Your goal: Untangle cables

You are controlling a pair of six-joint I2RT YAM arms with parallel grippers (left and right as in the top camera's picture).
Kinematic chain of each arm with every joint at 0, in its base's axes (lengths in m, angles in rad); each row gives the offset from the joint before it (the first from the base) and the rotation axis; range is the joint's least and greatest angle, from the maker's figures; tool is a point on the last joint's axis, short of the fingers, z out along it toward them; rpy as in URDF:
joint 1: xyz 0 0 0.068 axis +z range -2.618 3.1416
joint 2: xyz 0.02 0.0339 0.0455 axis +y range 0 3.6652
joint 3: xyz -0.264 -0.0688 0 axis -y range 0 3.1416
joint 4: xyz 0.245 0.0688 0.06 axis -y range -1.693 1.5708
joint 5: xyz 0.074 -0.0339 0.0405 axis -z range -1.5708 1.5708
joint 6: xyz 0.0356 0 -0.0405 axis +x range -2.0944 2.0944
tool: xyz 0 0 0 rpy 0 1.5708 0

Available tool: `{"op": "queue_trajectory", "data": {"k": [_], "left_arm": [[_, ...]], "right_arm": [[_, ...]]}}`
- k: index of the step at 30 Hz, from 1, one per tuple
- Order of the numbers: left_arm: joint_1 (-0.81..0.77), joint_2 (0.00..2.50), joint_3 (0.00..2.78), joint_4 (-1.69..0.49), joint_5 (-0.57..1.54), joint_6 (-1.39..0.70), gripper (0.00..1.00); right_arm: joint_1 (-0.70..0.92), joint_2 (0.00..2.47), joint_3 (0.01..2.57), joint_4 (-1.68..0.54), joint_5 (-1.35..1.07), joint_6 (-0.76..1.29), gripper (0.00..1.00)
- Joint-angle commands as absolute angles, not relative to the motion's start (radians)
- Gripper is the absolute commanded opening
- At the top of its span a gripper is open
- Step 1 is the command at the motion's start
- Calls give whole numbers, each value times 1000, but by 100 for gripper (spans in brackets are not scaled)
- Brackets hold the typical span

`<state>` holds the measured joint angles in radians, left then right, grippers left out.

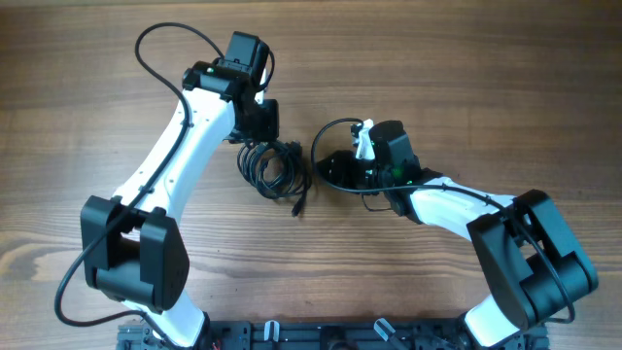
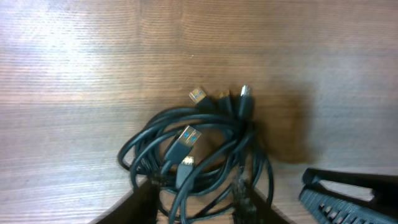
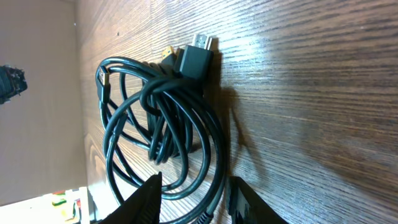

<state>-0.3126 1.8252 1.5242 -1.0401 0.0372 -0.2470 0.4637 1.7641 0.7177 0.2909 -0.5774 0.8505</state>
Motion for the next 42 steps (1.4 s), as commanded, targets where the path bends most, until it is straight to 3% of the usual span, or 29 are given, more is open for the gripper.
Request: {"op": "queue_trajectory", "data": {"k": [1, 6, 15, 25, 37, 42], "left_arm": [[-339, 1829, 1433, -956, 64, -244, 29], [-375, 1829, 1351, -843, 64, -244, 15], [-448, 1829, 1326, -793, 62, -243, 19], [-451, 1829, 1307, -766, 21, -240, 20], [-451, 1829, 1180, -589, -54, -241, 18], [-451, 1829, 1176, -586, -54, -240, 22]], "right_arm": [[437, 1784, 731, 265, -557, 841, 36], [417, 1784, 731, 243, -557, 842, 36], [418, 1784, 731, 242, -557, 841, 36], [418, 1784, 731, 237, -557, 841, 36], [418, 1784, 731, 235, -557, 841, 36], [418, 1784, 731, 234, -557, 841, 36]]}}
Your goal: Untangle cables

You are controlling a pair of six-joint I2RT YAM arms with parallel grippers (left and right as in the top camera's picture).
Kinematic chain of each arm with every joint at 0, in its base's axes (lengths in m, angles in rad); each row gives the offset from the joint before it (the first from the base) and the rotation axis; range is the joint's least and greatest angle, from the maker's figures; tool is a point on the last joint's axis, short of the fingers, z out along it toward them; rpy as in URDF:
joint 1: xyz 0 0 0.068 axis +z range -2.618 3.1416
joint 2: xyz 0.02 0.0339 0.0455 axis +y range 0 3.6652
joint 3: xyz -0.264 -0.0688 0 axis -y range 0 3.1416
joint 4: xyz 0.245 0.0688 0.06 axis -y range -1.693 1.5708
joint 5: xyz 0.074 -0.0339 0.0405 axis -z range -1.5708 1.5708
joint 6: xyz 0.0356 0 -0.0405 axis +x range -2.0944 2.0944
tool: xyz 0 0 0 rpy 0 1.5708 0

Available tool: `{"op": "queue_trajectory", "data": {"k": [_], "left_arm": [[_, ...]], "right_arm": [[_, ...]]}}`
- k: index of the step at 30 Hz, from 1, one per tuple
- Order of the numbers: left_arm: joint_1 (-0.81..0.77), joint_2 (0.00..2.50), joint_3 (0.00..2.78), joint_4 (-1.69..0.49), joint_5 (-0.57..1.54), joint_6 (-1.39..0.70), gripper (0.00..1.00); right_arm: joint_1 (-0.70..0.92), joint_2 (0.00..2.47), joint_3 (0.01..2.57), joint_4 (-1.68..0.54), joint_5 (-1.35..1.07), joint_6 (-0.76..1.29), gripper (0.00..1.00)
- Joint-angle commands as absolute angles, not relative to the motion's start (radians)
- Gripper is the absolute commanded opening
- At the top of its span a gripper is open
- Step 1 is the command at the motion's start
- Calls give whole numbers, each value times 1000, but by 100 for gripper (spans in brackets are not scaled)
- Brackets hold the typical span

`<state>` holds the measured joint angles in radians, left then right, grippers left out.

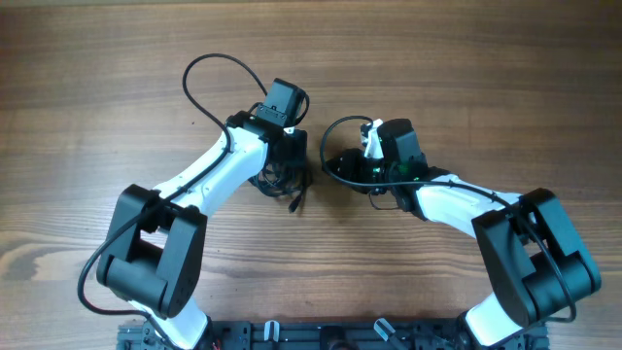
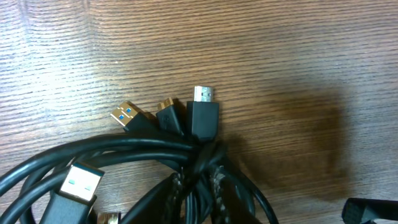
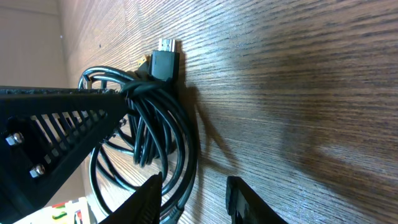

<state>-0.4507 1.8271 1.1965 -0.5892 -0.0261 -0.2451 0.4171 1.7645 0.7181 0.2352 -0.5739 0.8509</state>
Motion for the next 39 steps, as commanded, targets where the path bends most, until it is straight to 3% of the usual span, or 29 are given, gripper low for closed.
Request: {"op": "queue_trajectory", "data": {"k": [1, 24, 31, 39], "left_arm": [[-451, 1829, 1175, -587, -54, -240, 23], [-451, 1829, 1047, -425, -125, -240, 29], [-451, 1830, 1046, -422, -125, -240, 23], [-451, 1841, 1046, -434, -125, -240, 25]], "right_arm": [[418, 1784, 731, 235, -557, 841, 36], [418, 1784, 731, 234, -557, 841, 37], [418, 1784, 731, 232, -557, 841, 36], [418, 1784, 731, 231, -557, 841, 36]]}}
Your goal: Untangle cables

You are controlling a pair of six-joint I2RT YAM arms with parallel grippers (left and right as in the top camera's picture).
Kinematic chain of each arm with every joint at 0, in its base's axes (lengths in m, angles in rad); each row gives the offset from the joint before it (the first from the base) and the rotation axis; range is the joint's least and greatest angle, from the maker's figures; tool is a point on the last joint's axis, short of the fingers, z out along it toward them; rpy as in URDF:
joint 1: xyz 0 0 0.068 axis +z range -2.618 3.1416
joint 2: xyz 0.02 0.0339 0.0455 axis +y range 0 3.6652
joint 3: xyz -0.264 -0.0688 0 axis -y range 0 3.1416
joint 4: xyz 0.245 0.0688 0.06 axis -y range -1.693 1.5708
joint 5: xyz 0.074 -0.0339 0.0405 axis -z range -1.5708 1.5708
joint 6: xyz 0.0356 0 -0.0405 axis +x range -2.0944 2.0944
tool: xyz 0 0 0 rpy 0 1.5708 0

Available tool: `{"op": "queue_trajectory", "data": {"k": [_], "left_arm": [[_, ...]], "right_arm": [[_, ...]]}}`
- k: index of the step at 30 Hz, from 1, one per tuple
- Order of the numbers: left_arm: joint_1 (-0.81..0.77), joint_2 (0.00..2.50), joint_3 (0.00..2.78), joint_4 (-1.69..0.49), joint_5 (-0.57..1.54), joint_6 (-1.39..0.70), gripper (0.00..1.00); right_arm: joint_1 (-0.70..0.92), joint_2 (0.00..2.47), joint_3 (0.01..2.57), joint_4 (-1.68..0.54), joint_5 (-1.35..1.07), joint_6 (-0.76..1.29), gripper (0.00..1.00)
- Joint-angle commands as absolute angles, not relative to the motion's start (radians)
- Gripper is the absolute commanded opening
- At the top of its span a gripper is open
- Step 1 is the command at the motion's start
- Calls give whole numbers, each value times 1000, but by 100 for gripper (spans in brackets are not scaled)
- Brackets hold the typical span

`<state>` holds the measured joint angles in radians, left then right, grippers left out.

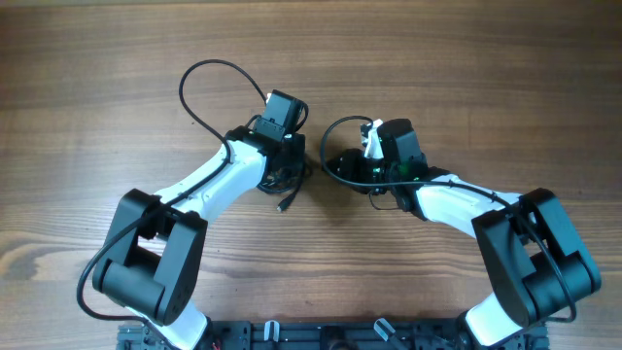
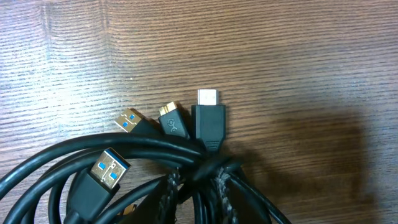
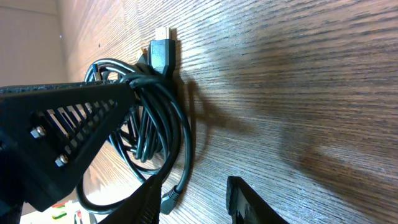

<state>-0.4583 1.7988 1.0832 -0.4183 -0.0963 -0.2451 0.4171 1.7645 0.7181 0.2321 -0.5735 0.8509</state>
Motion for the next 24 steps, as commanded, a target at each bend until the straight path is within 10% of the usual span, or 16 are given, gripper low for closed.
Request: {"op": "queue_trajectory", "data": {"k": [1, 14, 18, 24], "left_arm": [[-451, 1847, 1046, -434, -125, -240, 25], [-451, 1882, 1046, -437, -126, -239, 36], [-451, 1882, 1046, -437, -126, -235, 20], [-451, 1885, 1046, -437, -125, -186, 24]], "right_arm": [[418, 1784, 731, 231, -557, 841, 36], [418, 1784, 731, 231, -557, 841, 37], [418, 1784, 731, 231, -557, 841, 36], [418, 1784, 731, 231, -557, 841, 37]]}}
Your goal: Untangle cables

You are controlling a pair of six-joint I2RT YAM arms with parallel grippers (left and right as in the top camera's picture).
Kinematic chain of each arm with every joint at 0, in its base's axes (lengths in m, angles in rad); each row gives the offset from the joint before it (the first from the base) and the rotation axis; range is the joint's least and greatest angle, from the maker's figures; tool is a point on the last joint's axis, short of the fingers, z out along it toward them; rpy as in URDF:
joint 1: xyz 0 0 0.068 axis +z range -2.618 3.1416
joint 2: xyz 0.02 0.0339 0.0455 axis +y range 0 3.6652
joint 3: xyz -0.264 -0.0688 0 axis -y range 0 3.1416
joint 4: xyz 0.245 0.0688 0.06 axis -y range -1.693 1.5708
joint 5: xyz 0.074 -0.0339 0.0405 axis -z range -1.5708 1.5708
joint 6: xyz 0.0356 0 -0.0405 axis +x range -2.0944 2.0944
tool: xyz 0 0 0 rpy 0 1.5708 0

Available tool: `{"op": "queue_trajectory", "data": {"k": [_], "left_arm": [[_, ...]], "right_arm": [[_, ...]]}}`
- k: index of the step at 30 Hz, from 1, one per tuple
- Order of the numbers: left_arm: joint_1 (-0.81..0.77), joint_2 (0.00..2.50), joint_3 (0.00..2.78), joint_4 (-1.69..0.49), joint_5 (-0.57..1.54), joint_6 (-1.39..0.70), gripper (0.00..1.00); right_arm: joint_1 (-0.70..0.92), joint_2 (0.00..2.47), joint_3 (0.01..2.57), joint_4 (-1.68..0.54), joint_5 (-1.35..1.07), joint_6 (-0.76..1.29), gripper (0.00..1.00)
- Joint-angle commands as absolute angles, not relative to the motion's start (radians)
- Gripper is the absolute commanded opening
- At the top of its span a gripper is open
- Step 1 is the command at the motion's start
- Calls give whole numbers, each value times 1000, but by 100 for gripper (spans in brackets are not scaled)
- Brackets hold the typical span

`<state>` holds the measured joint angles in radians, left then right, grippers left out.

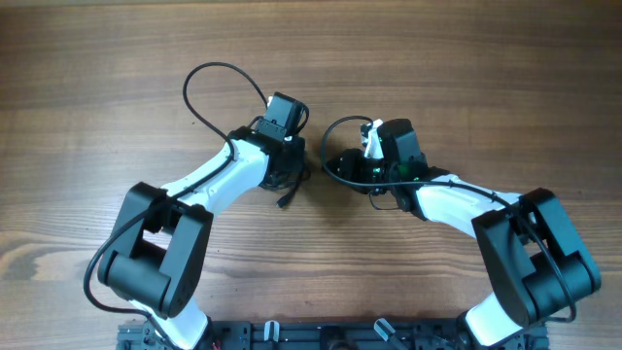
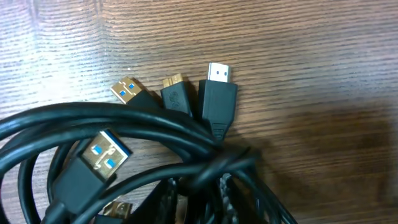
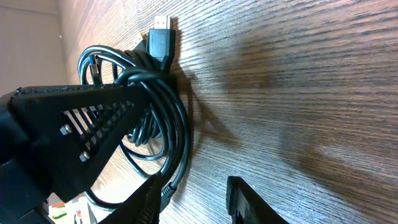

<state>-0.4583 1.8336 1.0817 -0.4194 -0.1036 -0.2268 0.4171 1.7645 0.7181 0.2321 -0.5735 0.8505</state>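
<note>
A tangled bundle of black cables (image 1: 283,183) lies on the wooden table between the arms. In the left wrist view an HDMI plug (image 2: 217,102), a small gold plug (image 2: 176,94) and two blue-tongued USB plugs (image 2: 127,90) stick out of it. My left gripper (image 1: 289,167) is down in the bundle, its fingers (image 2: 163,202) shut on several strands. My right gripper (image 3: 196,199) is open just right of the bundle, with bare wood between its fingers (image 3: 249,200). A loose cable end (image 3: 169,188) lies by its left finger. The left gripper's latticed finger (image 3: 87,124) covers part of the coil.
Each arm's own black lead loops above its wrist: one (image 1: 209,73) on the left, one (image 1: 335,126) on the right. A loose plug end (image 1: 283,202) trails toward the front. Bare wood (image 1: 437,68) surrounds the bundle.
The plugs sit closer and slightly turned in the left wrist view. The coil has shifted a little under the left gripper. The right arm has not moved.
My left gripper was open above the bundle's far left edge, with the right gripper open to its right. Then the left arm was over the bundle with its fingers down among the strands. The bundle and its trailing plug have since shifted slightly left.
</note>
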Motion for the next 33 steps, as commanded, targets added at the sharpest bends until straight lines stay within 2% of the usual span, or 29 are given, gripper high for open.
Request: {"op": "queue_trajectory", "data": {"k": [1, 3, 5, 7, 9, 10, 11, 18, 25, 29, 33], "left_arm": [[-451, 1885, 1046, -437, -125, -187, 25], [-451, 1886, 1046, -437, -125, -187, 25], [-451, 1886, 1046, -436, -125, -187, 32], [-451, 1886, 1046, -435, -125, -186, 32], [-451, 1886, 1046, -432, -125, -186, 19], [-451, 1886, 1046, -429, -125, -186, 9], [-451, 1886, 1046, -429, -125, -183, 4], [-448, 1815, 1047, -445, -73, -108, 4], [-424, 1629, 1047, -526, 172, 136, 4], [-363, 1518, 1047, -620, 377, 269, 4], [-295, 1478, 1047, -656, 645, 359, 4]], "right_arm": [[418, 1784, 731, 232, -557, 841, 36], [418, 1784, 731, 232, -557, 841, 37], [418, 1784, 731, 232, -557, 841, 37], [418, 1784, 731, 232, -557, 841, 37], [418, 1784, 731, 234, -557, 840, 37], [418, 1784, 731, 235, -557, 841, 37], [418, 1784, 731, 235, -557, 840, 36], [417, 1784, 731, 259, -582, 829, 37], [390, 1783, 731, 372, -815, 724, 40], [300, 1783, 731, 483, -1057, 694, 45], [241, 1783, 731, 685, -1328, 689, 47]]}}
